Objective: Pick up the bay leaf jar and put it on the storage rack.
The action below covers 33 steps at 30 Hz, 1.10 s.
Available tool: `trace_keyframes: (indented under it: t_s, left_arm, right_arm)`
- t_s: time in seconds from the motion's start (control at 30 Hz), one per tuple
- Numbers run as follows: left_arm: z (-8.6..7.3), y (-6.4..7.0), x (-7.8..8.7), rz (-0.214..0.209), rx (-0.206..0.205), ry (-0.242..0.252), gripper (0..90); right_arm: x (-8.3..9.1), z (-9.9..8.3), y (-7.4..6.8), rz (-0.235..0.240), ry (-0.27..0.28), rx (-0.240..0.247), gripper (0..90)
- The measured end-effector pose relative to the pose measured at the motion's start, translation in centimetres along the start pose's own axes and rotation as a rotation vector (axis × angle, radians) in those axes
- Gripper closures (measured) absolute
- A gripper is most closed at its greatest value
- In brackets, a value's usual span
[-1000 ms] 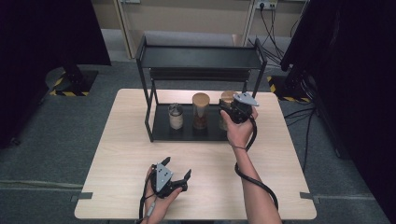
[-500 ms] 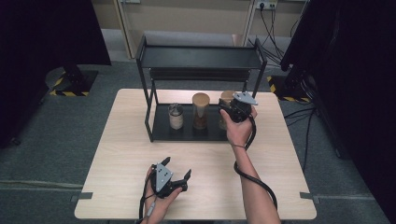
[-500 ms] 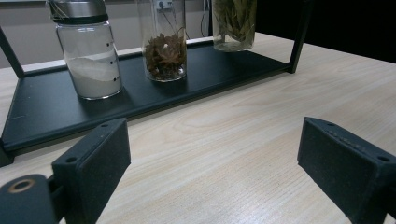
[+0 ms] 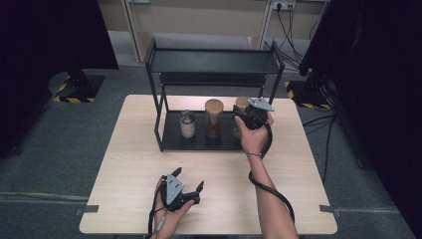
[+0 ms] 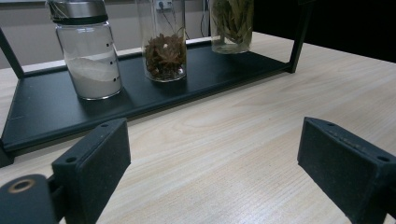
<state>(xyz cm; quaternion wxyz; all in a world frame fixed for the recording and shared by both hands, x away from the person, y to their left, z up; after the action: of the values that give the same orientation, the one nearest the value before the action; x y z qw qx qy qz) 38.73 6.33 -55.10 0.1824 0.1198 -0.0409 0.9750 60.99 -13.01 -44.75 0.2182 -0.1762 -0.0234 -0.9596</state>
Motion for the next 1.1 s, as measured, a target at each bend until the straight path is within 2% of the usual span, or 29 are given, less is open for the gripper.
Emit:
trace_keyframes:
  t_s: [1.1]
  left_arm:
    - [0.0,0.0,0.0,-0.002,0.004,0.0,8.8]
  right_arm:
    - [-1.6,-1.6,0.3,-0.002,-0.036,-0.017,25.3]
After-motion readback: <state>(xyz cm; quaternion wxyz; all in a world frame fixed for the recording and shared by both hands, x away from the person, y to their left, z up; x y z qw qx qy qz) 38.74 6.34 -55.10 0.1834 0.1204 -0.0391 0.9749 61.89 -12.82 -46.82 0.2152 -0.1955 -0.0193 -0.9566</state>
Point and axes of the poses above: each handheld gripper's, and its own axes: x roughly backward along the jaws, z roughly out of its top, y roughly to its right, the point moved 9 cm from there along -x, roughly forward along the jaws, and after that the axes turned 9 degrees about z, right-handed, at the moved point
